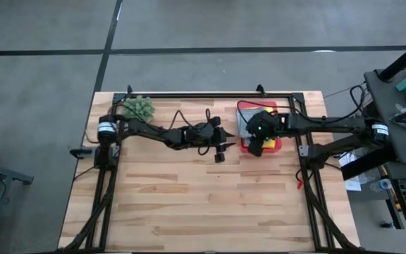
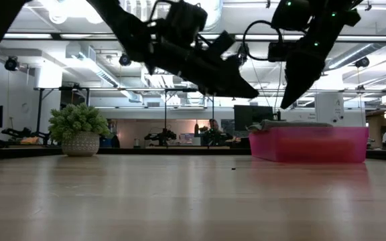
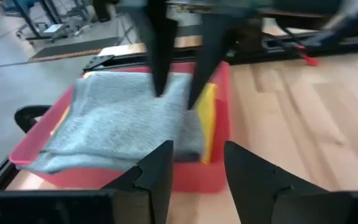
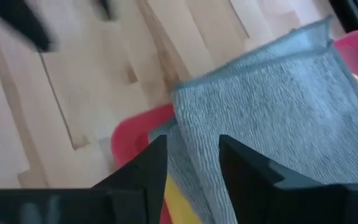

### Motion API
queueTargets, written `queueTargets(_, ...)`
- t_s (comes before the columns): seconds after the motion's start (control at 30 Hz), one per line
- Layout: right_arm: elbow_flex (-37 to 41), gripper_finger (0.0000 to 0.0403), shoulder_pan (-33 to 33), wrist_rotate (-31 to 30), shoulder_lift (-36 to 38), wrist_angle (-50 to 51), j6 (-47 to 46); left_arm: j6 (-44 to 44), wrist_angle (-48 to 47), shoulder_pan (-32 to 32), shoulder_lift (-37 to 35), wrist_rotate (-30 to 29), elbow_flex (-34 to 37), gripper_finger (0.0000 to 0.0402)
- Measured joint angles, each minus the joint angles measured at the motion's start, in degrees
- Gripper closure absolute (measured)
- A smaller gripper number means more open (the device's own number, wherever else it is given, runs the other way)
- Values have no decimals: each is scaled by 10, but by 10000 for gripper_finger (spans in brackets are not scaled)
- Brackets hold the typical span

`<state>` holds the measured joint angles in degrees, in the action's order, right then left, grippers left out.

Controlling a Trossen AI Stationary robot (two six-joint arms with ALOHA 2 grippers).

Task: Fold microfiber towels
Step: Put the gray microfiber cloth into the pink bin

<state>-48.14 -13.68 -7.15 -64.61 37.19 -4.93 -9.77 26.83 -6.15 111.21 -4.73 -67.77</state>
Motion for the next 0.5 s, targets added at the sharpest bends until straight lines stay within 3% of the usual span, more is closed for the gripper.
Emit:
queueTargets(0.1, 0, 277, 14, -24, 12, 20, -16, 19, 1, -12, 27, 0, -22, 274)
queueTargets(0.5, 1, 293, 21, -25, 43, 18, -41, 80, 2, -22, 102, 7, -83, 274)
